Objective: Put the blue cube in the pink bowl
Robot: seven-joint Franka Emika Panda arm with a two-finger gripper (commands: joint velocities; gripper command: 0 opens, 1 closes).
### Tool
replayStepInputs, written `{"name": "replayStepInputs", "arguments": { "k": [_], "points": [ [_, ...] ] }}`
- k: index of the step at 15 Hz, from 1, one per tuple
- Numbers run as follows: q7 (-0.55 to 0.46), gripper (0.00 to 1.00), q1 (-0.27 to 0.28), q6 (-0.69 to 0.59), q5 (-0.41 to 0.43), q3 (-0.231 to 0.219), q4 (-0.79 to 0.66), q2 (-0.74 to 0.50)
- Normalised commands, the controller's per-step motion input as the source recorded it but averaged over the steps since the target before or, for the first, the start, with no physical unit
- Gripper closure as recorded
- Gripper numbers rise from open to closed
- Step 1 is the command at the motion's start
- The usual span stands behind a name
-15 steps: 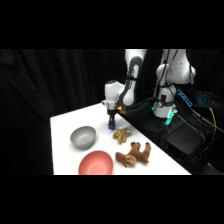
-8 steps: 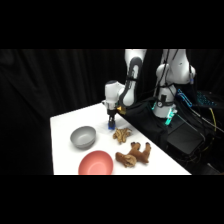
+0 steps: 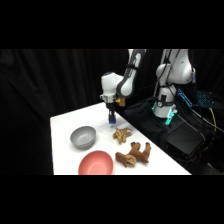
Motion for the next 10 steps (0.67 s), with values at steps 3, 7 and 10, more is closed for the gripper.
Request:
{"name": "replayStepInputs", "arguments": {
  "k": [3, 7, 10],
  "points": [
    [-0.04, 0.79, -0.006, -0.52, -0.201, -0.076, 0.05, -0.47],
    [0.01, 0.79, -0.014, -0.46, -0.242, -0.019, 0.10, -0.41],
    [0.01, 0.79, 0.007, -0.40, -0.214, 0.058, 0.20, -0.24]
  ]
}}
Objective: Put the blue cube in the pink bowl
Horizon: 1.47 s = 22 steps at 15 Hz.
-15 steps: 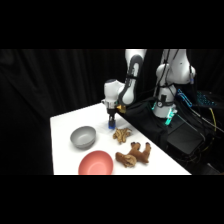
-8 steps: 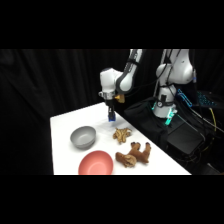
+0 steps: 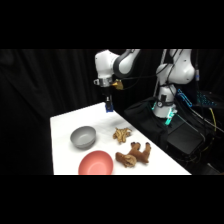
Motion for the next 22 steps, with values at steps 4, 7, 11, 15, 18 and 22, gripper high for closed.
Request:
{"name": "replayStepInputs", "arguments": {
  "k": [4, 7, 11, 15, 18, 22],
  "points": [
    [-0.24, 0.79, 0.075, -0.29, -0.115, 0.108, 0.29, -0.04],
    [-0.30, 0.79, 0.106, -0.24, -0.066, 0.103, 0.36, 0.11],
    [-0.23, 0.79, 0.087, -0.27, -0.107, 0.074, 0.42, 0.15],
    [-0.22, 0.79, 0.060, -0.29, -0.104, 0.046, 0.47, 0.22],
    [-0.17, 0.79, 0.056, -0.30, -0.096, 0.047, 0.54, 0.30],
    [-0.11, 0.79, 0.062, -0.31, -0.111, 0.054, 0.59, 0.34]
  ]
}}
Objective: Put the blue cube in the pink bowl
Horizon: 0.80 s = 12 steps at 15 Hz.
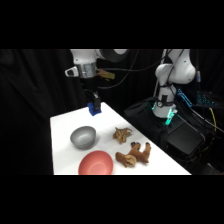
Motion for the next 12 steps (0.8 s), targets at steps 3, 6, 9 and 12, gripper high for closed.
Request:
{"name": "replayStepInputs", "arguments": {
  "k": [3, 6, 9, 12],
  "points": [
    [-0.08, 0.79, 0.098, -0.28, -0.127, 0.084, 0.53, 0.30],
    [-0.09, 0.79, 0.093, -0.23, -0.129, 0.077, 0.50, 0.31],
    [-0.09, 0.79, 0.071, -0.20, -0.137, 0.061, 0.52, 0.32],
    [-0.10, 0.79, 0.050, -0.13, -0.139, 0.049, 0.53, 0.35]
  ]
}}
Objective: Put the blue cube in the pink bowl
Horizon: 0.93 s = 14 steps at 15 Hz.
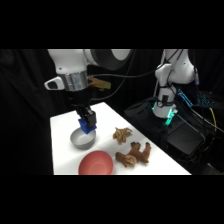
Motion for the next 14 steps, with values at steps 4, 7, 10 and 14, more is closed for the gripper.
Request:
{"name": "replayStepInputs", "arguments": {
  "k": [4, 7, 10, 14],
  "points": [
    [-0.15, 0.79, 0.017, -0.03, -0.077, 0.065, 0.43, 0.33],
    [-0.13, 0.79, 0.025, 0.04, -0.053, 0.070, 0.29, 0.27],
    [-0.14, 0.79, 0.010, 0.09, -0.013, 0.074, 0.23, 0.25],
    [-0.17, 0.79, -0.007, 0.13, 0.003, 0.062, 0.21, 0.26]
  ]
}}
